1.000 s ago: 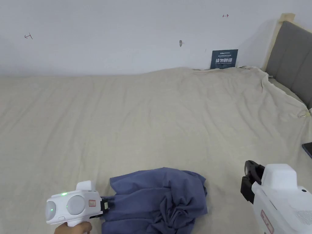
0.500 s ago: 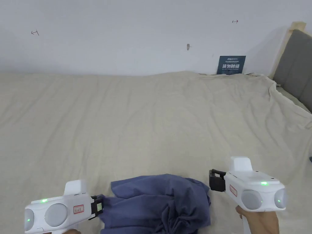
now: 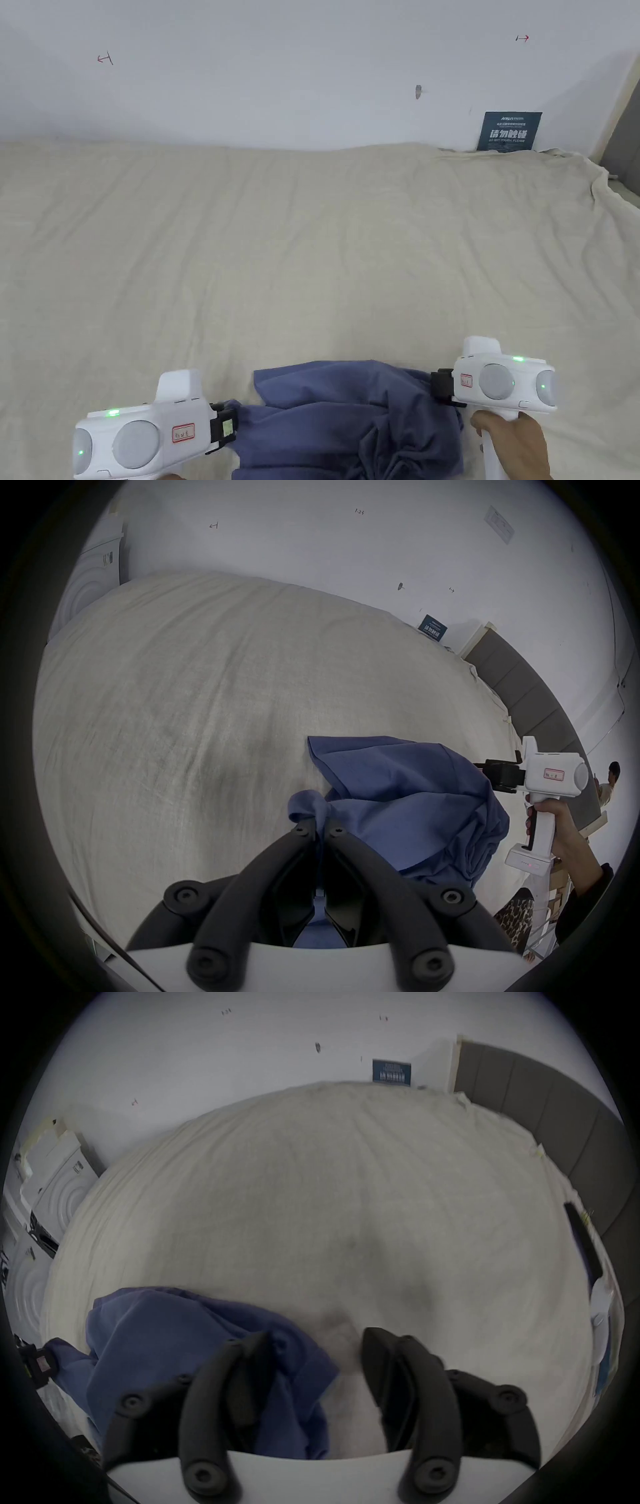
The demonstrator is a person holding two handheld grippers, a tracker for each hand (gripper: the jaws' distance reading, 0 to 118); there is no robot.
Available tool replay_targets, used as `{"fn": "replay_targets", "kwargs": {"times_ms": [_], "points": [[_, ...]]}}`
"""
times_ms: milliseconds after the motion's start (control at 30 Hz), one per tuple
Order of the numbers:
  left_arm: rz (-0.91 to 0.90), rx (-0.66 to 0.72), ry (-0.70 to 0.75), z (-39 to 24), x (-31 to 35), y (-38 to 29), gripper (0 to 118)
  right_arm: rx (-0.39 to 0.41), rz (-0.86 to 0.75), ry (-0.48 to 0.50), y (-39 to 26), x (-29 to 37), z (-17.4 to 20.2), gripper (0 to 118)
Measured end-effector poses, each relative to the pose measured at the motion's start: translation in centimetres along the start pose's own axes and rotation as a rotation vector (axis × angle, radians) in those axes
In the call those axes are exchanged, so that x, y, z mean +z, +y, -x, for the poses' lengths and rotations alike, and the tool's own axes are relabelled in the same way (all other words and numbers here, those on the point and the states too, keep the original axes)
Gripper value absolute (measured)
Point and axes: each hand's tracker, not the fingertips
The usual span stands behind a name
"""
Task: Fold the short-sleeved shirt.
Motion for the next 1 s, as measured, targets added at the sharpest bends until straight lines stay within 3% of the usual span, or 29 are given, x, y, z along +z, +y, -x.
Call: {"fn": "replay_targets", "kwargs": {"times_ms": [67,133,233,300,700,1000], "points": [[0.0,0.001,-0.001,0.2,0.0,-0.1,1,0.01,0.018,0.013,-0.5,0.2,0.6,34],[0.0,0.005,-0.002,0.3,0.1,-0.2,1,0.007,0.011,0.019,-0.9,0.6,0.9,31],[-0.003,0.011,-0.006,0.5,0.2,-0.5,1,0.021,-0.01,0.014,-0.9,1.2,0.4,8],[-0.009,0.008,-0.006,0.5,0.4,-0.6,1,0.045,-0.04,0.029,-1.0,2.2,0.3,7],[-0.153,0.026,-0.003,0.9,4.9,0.9,1,0.01,-0.38,0.135,0.3,14.2,-2.9,4],[-0.318,0.019,0.025,1.4,11.3,7.0,1,0.03,-0.591,0.107,3.7,25.0,-4.5,4]]}}
